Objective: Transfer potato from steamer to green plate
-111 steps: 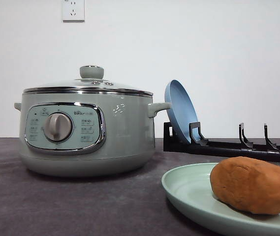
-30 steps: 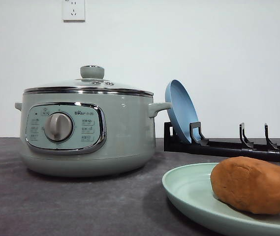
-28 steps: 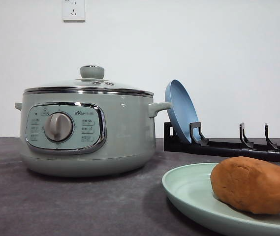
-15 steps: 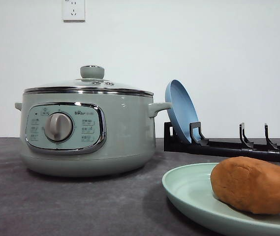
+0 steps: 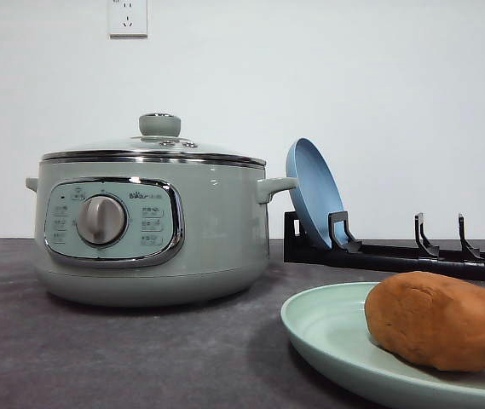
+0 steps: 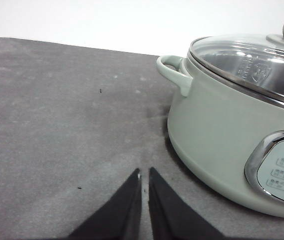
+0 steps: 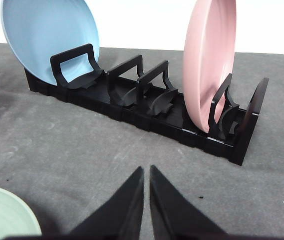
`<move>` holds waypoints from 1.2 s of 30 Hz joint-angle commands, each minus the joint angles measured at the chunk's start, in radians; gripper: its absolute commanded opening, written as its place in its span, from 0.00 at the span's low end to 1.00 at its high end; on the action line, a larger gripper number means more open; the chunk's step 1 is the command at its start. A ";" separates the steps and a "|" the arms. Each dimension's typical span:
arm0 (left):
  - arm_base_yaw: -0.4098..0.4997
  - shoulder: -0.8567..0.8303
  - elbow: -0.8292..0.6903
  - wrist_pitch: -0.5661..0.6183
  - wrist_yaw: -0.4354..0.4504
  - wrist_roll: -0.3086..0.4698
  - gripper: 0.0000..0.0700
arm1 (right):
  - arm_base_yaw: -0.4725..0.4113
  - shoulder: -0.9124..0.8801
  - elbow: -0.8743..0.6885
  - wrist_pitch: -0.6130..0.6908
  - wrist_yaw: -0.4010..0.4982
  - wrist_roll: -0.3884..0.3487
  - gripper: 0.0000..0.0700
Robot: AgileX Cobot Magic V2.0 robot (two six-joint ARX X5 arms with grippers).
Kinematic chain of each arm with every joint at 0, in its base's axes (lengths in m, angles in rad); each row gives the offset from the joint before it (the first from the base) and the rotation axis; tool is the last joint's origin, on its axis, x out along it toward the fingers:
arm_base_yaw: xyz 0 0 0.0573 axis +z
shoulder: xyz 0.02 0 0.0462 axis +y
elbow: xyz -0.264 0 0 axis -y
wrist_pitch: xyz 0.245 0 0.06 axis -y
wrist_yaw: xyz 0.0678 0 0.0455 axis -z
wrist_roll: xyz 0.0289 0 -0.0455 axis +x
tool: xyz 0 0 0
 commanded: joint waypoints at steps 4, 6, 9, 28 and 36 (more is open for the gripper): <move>0.000 -0.002 -0.020 0.017 -0.002 0.000 0.03 | 0.000 -0.003 -0.005 0.006 0.001 -0.010 0.01; 0.000 -0.002 -0.020 0.017 -0.002 0.000 0.03 | 0.000 -0.003 -0.005 0.006 0.001 -0.010 0.01; 0.000 -0.002 -0.020 0.017 -0.002 0.000 0.03 | 0.000 -0.003 -0.005 0.006 0.001 -0.010 0.01; 0.000 -0.002 -0.020 0.017 -0.002 0.000 0.03 | 0.000 -0.003 -0.005 0.006 0.001 -0.010 0.01; 0.000 -0.002 -0.020 0.017 -0.002 0.000 0.03 | 0.000 -0.003 -0.005 0.007 0.001 -0.010 0.01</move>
